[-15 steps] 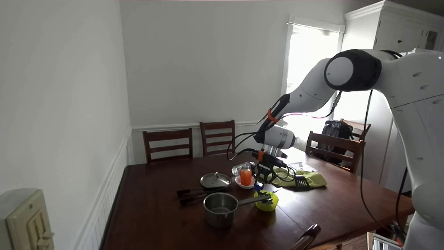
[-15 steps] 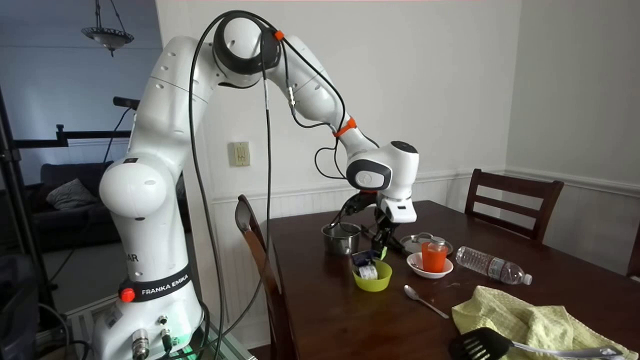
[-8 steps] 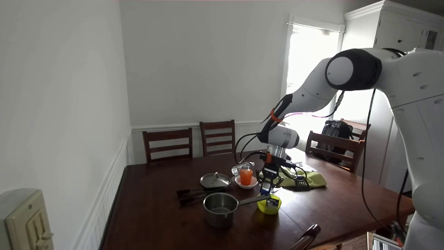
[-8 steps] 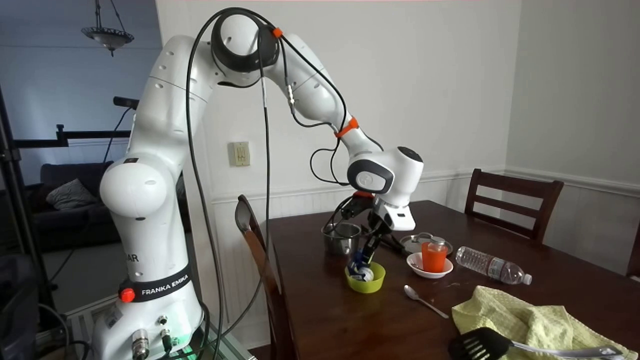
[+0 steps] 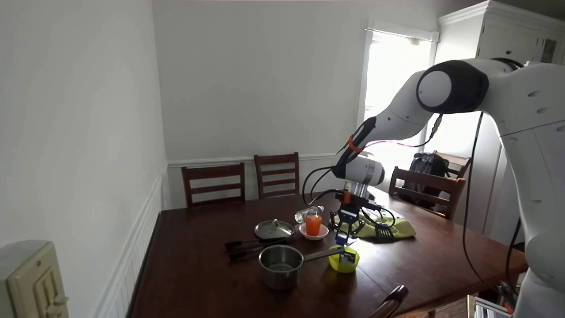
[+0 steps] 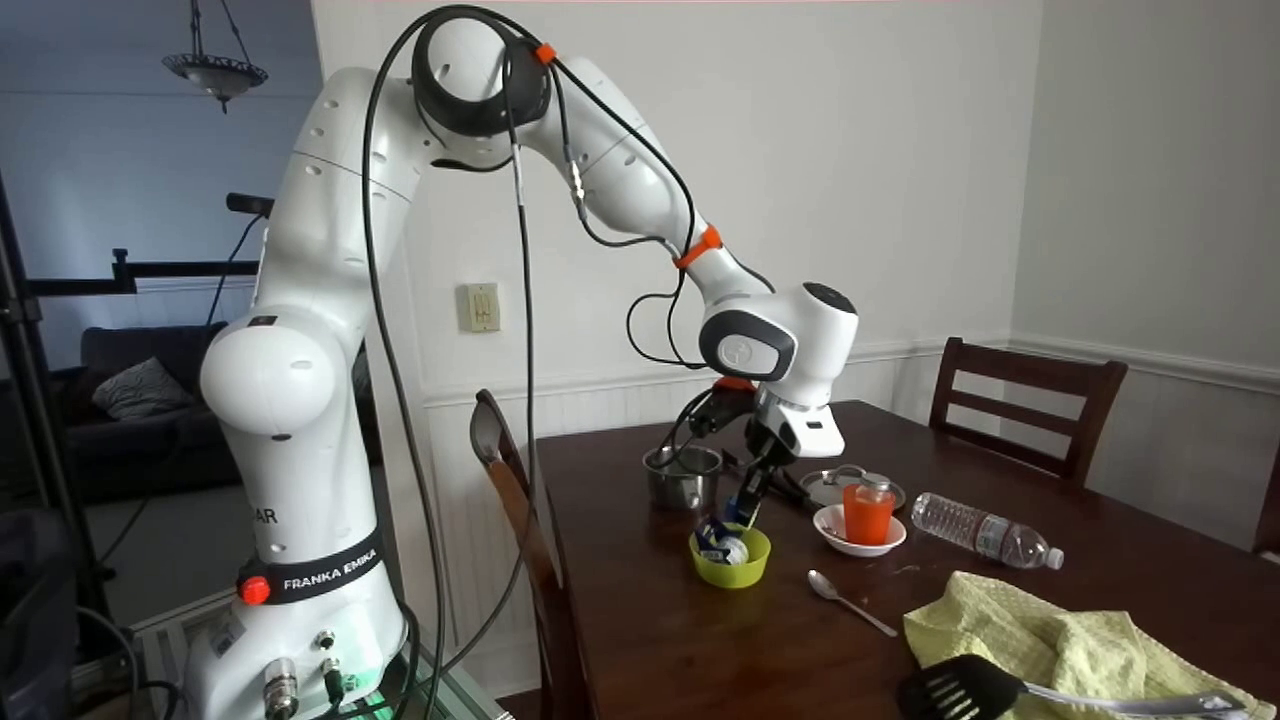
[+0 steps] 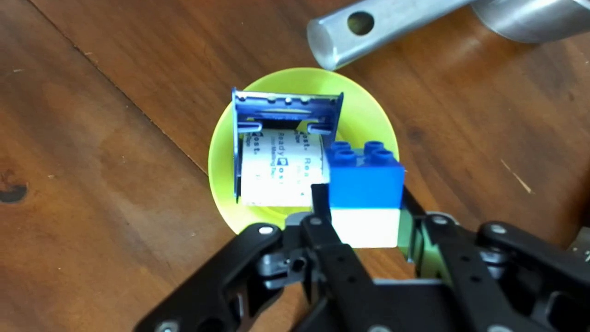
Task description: Pick up the leggos and put them in the yellow bowl
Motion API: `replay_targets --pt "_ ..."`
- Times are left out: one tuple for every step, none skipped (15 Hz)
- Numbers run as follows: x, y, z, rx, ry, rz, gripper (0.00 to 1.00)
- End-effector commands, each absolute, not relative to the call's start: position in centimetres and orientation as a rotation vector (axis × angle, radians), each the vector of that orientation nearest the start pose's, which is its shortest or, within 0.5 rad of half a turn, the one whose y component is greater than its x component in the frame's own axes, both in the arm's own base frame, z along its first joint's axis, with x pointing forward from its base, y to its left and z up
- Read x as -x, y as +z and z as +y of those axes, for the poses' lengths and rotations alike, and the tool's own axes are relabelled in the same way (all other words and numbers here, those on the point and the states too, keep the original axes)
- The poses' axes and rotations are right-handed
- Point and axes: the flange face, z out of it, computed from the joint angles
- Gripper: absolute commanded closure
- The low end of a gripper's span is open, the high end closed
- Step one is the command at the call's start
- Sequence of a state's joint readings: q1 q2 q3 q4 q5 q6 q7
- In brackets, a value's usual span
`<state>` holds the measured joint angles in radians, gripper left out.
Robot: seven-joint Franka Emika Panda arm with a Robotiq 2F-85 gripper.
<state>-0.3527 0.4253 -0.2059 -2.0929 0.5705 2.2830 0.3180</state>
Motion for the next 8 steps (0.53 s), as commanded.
replay_targets --pt "-47.3 20.9 -29.0 2.298 0.210 1.740 0.89" --pt "-47.1 20.9 -28.9 2.324 0.225 1.737 0.89" --pt "-46.9 20.9 -28.9 2.341 0.229 1.734 0.89" --pt "-46.8 20.8 -28.9 2.356 0.236 1.739 0.89" --pt "-46.6 20.6 -28.9 2.369 0.245 1.745 0.89" --pt "-46.4 20.5 -28.9 2.380 0.250 1.753 0.89" --pt "-46.3 20.3 -28.9 2.385 0.256 1.759 0.89" --pt "-46.2 20.1 -28.9 2.386 0.259 1.771 0.89"
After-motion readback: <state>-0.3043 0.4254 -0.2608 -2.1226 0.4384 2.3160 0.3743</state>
